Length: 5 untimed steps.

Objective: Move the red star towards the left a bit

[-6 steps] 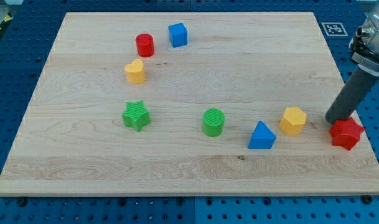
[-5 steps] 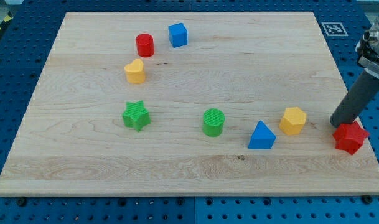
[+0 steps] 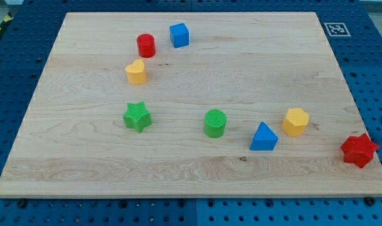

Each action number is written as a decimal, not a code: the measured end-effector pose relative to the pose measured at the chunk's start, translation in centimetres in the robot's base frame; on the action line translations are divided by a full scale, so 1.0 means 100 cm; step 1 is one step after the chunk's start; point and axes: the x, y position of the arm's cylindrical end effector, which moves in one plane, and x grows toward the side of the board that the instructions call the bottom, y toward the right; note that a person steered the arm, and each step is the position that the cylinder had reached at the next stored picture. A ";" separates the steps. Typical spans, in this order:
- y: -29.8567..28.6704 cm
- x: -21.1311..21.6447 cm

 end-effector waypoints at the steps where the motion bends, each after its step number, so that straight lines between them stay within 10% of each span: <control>1: 0.000 0.017; 5: -0.067 0.049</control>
